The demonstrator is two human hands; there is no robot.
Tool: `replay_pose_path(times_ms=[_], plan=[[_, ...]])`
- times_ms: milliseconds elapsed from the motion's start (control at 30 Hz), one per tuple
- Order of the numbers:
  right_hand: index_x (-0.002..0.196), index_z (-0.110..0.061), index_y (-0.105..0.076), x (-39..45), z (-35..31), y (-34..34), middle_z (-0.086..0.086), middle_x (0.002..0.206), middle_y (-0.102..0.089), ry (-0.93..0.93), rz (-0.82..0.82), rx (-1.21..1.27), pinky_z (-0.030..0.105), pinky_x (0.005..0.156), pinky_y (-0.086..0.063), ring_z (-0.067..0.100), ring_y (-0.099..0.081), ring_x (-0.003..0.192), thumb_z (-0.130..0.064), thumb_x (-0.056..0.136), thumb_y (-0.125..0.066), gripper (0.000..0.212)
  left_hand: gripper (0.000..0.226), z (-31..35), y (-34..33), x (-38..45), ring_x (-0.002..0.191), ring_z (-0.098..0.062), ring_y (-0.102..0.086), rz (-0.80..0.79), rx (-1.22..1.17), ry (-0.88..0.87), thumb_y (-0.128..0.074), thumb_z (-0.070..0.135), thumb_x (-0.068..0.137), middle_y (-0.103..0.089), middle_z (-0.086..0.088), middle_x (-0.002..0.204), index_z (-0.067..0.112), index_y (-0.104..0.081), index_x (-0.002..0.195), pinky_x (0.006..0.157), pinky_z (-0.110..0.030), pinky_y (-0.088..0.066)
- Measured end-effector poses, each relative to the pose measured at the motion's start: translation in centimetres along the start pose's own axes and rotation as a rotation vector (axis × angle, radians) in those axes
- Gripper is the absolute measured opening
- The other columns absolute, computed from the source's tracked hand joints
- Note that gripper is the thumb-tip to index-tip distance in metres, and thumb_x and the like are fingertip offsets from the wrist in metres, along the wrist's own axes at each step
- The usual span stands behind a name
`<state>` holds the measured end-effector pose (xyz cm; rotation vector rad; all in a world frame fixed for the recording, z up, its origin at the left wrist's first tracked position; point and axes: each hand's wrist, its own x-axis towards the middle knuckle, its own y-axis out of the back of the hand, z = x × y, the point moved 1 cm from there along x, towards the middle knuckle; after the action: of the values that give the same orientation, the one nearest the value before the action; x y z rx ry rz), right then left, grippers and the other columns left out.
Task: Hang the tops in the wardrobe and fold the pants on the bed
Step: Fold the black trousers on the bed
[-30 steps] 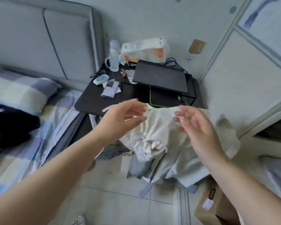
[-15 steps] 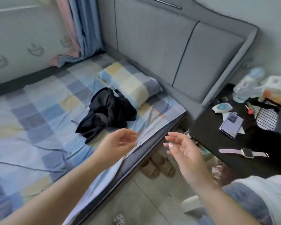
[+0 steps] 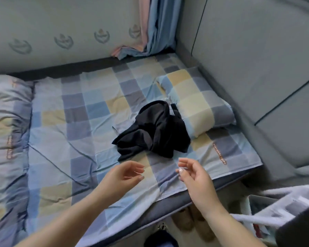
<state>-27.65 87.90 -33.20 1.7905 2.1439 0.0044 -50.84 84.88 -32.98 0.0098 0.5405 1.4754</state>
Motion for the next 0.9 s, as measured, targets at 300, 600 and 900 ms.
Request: replay_pose_path(times_ms=[300,600,900], plan=[[0.098,-0.036,-0.058,22.0,8.0,-0.3,-0.011,0.101,-0.063,-0.025,-0.095,-0.144,0.008,0.076,-0.045,-0.004,-0.06,0.088,-0.012,0.092,-0.058,0.025,0.02,-4.5,-2.9,17.6,0.086,0.003,-0.066,0.114,-0.079,0.164,-0.071,0.022,0.084,-0.072,0.016,0.092,0.039,-0.066,0.094,0.073,-0.017,-0.052],[0.132,-0.017,-0.051,39.6,16.4,-3.3,0.004,0.137,-0.048,-0.059,-0.101,-0.582,0.029,0.1,-0.037,0.018,-0.046,0.126,-0.03,0.091,-0.058,0.044,0.018,-11.4,-7.1,33.3,0.089,-0.003,-0.066,0.14,-0.152,0.282,-0.068,0.025,0.085,-0.07,0.011,0.1,0.03,-0.065,0.101,0.079,-0.019,-0.052],[0.152,-0.024,-0.002,44.7,23.0,-8.2,0.011,0.154,-0.023,-0.232,0.066,-0.454,0.037,0.102,-0.035,0.028,-0.035,0.135,-0.033,0.081,-0.071,0.099,0.075,-18.1,-10.8,39.7,0.131,-0.009,-0.041,0.324,-0.193,0.246,-0.072,0.049,0.077,-0.042,0.005,0.144,0.031,-0.039,0.142,0.097,-0.02,-0.032]])
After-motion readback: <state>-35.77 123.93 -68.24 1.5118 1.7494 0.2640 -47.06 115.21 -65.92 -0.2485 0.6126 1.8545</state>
